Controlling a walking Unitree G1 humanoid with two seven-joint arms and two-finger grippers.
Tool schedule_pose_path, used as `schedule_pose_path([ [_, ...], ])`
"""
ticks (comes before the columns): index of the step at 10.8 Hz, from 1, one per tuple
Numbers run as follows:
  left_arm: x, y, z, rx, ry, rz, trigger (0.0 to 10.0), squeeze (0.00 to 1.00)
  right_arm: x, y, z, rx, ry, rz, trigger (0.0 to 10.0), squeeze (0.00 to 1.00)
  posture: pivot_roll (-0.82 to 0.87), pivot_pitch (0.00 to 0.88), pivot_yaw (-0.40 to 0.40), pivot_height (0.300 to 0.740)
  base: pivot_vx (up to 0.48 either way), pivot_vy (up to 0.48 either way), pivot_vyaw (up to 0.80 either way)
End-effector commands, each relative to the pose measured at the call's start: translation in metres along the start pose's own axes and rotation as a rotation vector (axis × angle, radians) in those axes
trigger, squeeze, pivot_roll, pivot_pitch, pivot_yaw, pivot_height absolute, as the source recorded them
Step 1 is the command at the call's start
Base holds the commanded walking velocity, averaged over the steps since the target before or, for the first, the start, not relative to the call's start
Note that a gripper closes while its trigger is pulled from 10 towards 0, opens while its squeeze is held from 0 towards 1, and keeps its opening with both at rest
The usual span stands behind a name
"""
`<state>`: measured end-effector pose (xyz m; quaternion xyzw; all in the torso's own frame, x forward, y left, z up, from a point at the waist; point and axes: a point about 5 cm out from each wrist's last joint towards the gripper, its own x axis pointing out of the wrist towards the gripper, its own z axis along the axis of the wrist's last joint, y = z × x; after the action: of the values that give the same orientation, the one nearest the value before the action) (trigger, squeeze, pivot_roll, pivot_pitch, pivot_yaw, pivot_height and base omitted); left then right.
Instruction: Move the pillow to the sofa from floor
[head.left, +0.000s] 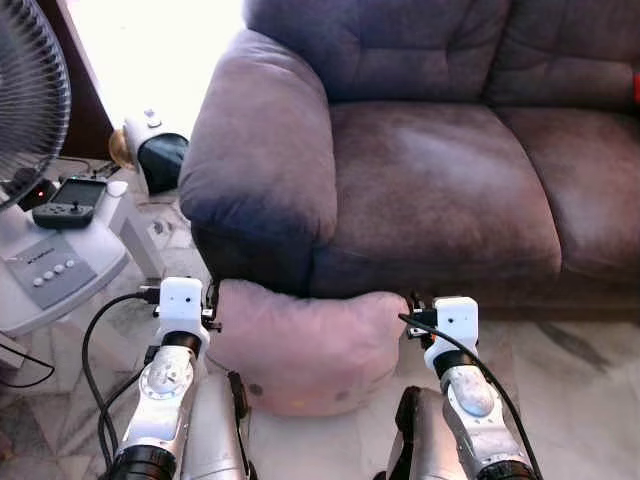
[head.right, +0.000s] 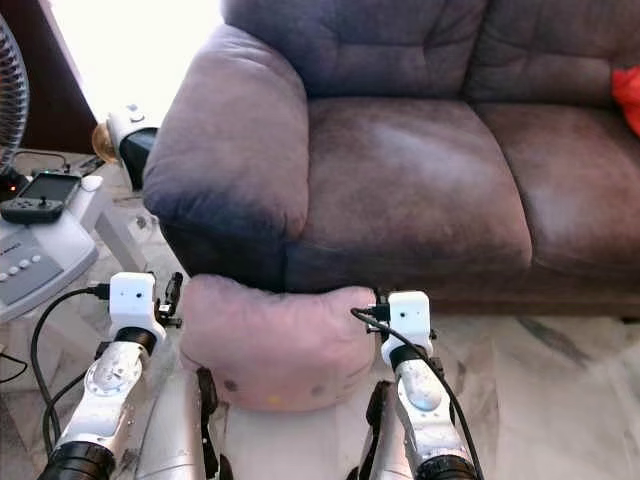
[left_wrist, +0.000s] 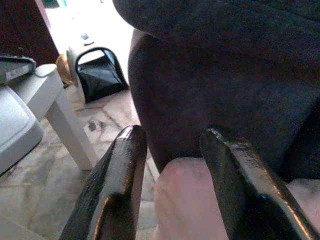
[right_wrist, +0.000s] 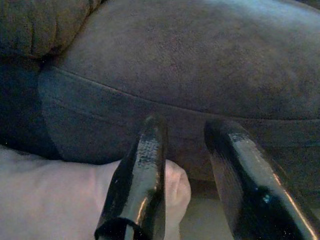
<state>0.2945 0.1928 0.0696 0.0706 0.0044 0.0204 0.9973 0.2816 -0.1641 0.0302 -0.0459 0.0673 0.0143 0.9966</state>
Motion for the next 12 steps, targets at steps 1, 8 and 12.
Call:
schedule_pose_path([
  [1, -0.0002, -0.0027, -0.0025, 0.010, 0.015, -0.007, 10.0, 0.00, -0.0030, -0.0029, -0.0045, 0.017, 0.015, -0.012, 10.0, 0.00, 0.07, 0.087, -0.070, 0.510, 0.247, 0.000, 0.00],
  [8, -0.0002, -0.0027, -0.0008, 0.007, 0.002, -0.004, 10.0, 0.00, -0.0034, -0.0031, -0.0054, 0.012, 0.020, -0.007, 10.0, 0.00, 0.07, 0.090, -0.071, 0.510, 0.212, 0.000, 0.00],
  [12, -0.0001, -0.0030, -0.0004, 0.008, -0.001, -0.004, 10.0, 0.00, -0.0070, -0.0032, -0.0142, 0.011, 0.061, -0.001, 10.0, 0.00, 0.07, 0.091, -0.071, 0.510, 0.000, 0.000, 0.00],
])
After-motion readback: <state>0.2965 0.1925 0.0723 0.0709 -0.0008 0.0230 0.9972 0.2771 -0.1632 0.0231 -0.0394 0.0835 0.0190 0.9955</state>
